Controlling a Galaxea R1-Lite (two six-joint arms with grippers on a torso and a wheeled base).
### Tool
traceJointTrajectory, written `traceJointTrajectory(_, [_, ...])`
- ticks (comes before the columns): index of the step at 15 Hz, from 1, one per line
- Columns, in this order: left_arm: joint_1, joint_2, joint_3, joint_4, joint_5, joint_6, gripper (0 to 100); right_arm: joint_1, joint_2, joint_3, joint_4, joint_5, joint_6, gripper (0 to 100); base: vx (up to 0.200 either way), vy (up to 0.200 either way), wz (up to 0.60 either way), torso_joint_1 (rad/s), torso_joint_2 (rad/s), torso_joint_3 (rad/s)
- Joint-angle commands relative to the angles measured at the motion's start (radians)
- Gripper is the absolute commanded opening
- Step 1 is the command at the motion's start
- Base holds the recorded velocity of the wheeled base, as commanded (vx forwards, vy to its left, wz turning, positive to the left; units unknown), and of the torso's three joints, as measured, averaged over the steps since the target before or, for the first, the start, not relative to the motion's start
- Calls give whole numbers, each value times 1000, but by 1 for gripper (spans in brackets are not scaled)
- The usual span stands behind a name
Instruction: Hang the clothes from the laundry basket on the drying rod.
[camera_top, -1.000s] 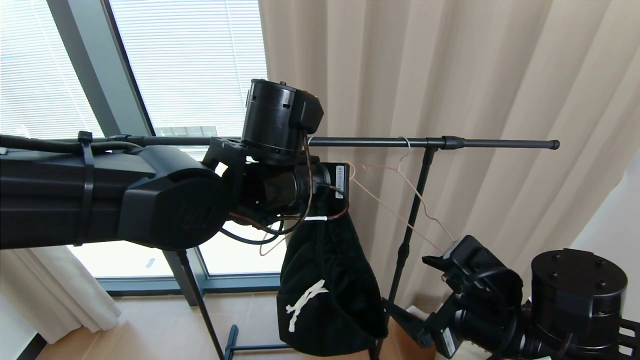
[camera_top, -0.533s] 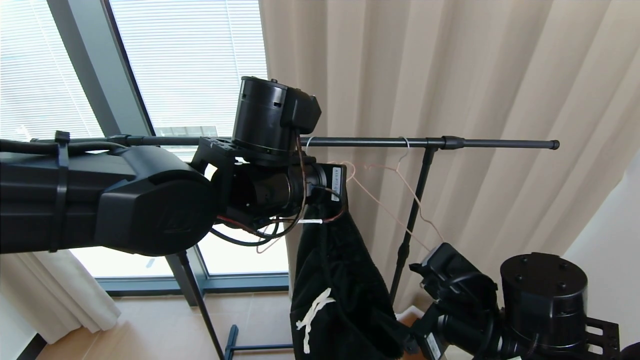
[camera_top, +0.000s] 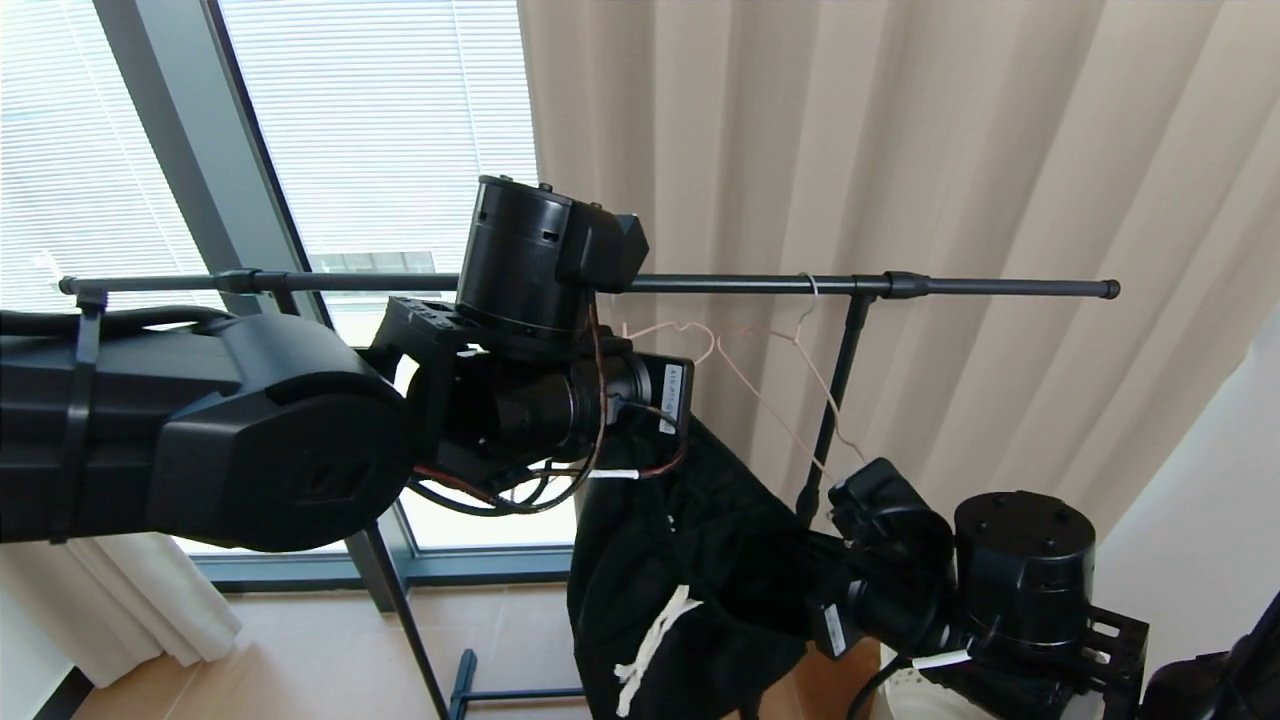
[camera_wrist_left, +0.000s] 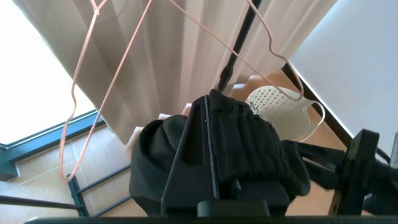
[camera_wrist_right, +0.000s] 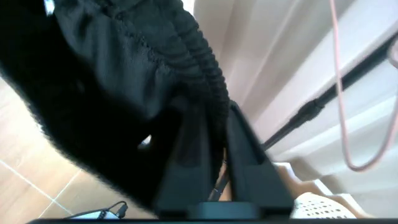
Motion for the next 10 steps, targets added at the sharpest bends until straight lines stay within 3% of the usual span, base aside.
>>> traceJointTrajectory(1, [16, -18, 32, 1, -4, 1, 0, -54, -14, -7, -1, 3, 2, 0, 0, 0, 0, 0, 0, 0])
traceJointTrajectory(7, [42, -19, 158, -4, -9, 87, 0, -140, -118, -45, 11, -3, -3, 0, 0, 0, 0, 0, 0, 0])
traceJointTrajectory(8, [42, -31, 182, -4, -9, 103, 100, -153, -124, -45, 10, -3, -4, 0, 0, 0, 0, 0, 0, 0])
traceJointTrajectory(10, [42, -58, 219, -13, -9, 129, 100, -170, -129, -51, 8, -3, -4, 0, 0, 0, 0, 0, 0, 0])
